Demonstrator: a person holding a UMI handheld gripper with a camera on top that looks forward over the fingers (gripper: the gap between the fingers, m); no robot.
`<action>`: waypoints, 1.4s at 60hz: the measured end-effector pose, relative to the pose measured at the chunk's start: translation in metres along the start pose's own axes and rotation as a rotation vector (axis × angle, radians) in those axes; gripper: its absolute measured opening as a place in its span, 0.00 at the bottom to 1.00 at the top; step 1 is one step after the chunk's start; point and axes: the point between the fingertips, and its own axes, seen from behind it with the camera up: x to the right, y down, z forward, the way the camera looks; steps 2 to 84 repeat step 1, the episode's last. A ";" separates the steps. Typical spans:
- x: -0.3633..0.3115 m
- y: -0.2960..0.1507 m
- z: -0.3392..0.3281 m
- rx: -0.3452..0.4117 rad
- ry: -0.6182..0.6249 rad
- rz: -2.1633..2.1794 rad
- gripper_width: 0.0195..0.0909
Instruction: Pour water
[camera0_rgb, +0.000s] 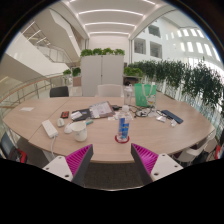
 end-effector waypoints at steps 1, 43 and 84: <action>-0.002 -0.001 -0.005 0.002 -0.002 0.002 0.90; -0.002 -0.001 -0.005 0.002 -0.002 0.002 0.90; -0.002 -0.001 -0.005 0.002 -0.002 0.002 0.90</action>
